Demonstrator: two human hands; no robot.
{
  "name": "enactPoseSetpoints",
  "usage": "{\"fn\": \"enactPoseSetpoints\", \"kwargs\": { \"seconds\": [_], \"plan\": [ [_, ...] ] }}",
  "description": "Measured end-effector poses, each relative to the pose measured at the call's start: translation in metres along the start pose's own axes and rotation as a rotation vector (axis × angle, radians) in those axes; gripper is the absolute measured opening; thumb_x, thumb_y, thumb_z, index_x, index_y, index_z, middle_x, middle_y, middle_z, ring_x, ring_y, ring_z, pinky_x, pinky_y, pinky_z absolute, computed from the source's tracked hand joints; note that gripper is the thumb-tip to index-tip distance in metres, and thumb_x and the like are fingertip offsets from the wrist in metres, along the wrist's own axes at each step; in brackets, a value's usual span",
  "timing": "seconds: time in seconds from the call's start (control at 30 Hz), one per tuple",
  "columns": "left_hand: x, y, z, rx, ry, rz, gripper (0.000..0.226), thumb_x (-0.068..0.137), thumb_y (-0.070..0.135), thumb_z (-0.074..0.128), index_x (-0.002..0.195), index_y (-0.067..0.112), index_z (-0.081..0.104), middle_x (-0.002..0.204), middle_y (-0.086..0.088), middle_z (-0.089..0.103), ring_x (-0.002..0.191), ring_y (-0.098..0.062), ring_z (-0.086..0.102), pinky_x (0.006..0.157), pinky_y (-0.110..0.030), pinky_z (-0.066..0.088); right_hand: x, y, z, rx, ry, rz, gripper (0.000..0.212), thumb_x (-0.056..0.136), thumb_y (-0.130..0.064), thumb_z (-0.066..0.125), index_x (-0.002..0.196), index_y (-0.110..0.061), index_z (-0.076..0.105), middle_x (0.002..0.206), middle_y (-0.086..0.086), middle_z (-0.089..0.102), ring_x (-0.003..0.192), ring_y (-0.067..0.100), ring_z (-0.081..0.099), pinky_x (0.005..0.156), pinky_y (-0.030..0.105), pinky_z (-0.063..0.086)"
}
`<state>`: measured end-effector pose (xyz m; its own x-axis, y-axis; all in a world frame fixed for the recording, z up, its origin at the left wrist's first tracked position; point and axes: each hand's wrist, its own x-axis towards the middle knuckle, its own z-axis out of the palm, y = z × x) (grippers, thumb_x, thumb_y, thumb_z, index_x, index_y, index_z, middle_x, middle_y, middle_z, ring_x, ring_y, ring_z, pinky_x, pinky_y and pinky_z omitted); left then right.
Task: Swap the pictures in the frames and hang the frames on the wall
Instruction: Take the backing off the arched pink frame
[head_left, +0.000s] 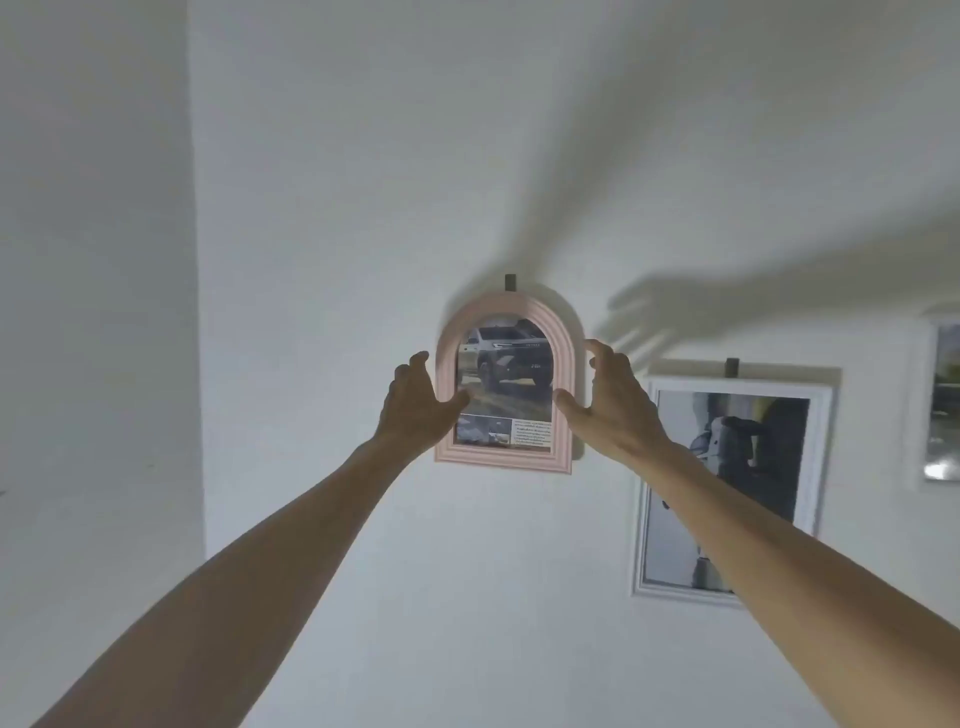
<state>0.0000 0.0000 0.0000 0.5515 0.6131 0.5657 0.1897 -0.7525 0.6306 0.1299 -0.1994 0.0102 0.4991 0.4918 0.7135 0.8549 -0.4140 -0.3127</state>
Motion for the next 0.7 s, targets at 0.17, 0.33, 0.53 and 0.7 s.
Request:
{"fn": "enactPoseSetpoints", "kwargs": {
  "seconds": [0.17,0.33,0.53,0.7],
  "plan": [
    [0.024,-0.015,0.010,-0.012,-0.038,-0.025,0.083,0.088,0.045,0.065,0.151,0.010,0.024,0.149,-0.014,0.041,0.137,-0.031,0.040,0.109,-0.042,0.036,0.021,0.007,0.022,0.099,0.009,0.126,0.069,0.088,-0.041,0.065,0.143,-0.022,0.028,0.135,0.008,0.047,0.118,0.026,0.053,0.096,0.047,0.048],
    [0.032,-0.027,0.028,-0.234,0.033,-0.079,0.055,0.088,0.030,0.068,0.134,0.007,0.049,0.116,-0.004,0.062,0.109,-0.027,0.061,0.086,-0.031,0.046,0.026,0.003,0.055,0.204,0.109,0.227,0.057,0.086,-0.034,0.069,0.134,-0.021,0.040,0.117,0.003,0.057,0.105,0.023,0.058,0.088,0.039,0.051],
    [0.041,-0.043,0.027,-0.430,0.052,-0.073,0.035,0.084,0.015,0.072,0.118,0.011,0.066,0.101,-0.002,0.071,0.090,-0.021,0.066,0.082,-0.033,0.053,0.021,0.009,0.070,0.276,0.216,0.214,0.055,0.093,-0.016,0.064,0.142,-0.024,0.039,0.107,0.004,0.064,0.102,0.023,0.060,0.088,0.039,0.051],
    [0.046,-0.045,0.013,-0.498,0.019,-0.026,0.034,0.080,0.020,0.078,0.112,0.017,0.068,0.096,-0.001,0.069,0.088,-0.020,0.066,0.075,-0.030,0.052,0.020,0.008,0.062,0.348,0.242,0.257,0.061,0.092,-0.016,0.065,0.146,-0.025,0.037,0.108,0.004,0.067,0.102,0.021,0.062,0.089,0.030,0.047]
  ]
}}
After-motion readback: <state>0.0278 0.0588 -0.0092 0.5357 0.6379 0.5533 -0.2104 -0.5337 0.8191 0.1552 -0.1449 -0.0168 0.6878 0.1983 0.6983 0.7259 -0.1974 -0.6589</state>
